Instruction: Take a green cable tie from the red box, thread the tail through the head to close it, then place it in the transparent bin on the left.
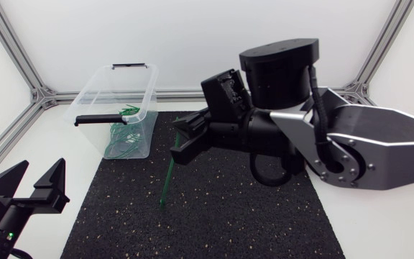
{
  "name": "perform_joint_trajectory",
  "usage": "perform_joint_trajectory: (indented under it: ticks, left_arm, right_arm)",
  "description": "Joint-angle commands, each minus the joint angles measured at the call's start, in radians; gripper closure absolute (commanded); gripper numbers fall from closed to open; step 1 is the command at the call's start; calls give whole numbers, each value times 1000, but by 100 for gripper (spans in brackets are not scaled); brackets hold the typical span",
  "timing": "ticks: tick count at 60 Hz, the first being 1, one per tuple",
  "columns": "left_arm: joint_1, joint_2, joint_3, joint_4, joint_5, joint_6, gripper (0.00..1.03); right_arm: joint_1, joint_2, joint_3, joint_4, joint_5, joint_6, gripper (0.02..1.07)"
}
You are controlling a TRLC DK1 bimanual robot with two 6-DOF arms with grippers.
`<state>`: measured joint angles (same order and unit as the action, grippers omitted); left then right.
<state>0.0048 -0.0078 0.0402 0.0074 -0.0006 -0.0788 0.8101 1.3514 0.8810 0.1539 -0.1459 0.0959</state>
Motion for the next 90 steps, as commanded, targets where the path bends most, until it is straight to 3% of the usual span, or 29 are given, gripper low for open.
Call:
perform_joint_trajectory:
  ticks: [1, 18, 51, 68, 74, 90]
  left_arm:
    - [-9, -3, -37, -26, 5, -9, 4]
    - [-11, -3, -37, -27, 5, -9, 4]
    - [-12, -3, -37, -29, 5, -9, 4]
    - [-12, -3, -37, -29, 5, -9, 4]
    - [-12, -3, -37, -29, 5, -9, 4]
    - [-14, -3, -37, -30, 5, -9, 4]
  right_arm:
    - [-42, -78, -65, 1, -18, -12, 95]
    - [-117, -204, -180, -53, -26, -84, 95]
    - [-244, -218, -307, -70, -24, -205, 95]
    - [-321, -244, -349, -96, -27, -242, 75]
    - [-325, -268, -353, -117, -27, -257, 74]
    - [-330, -310, -356, -195, -26, -297, 54]
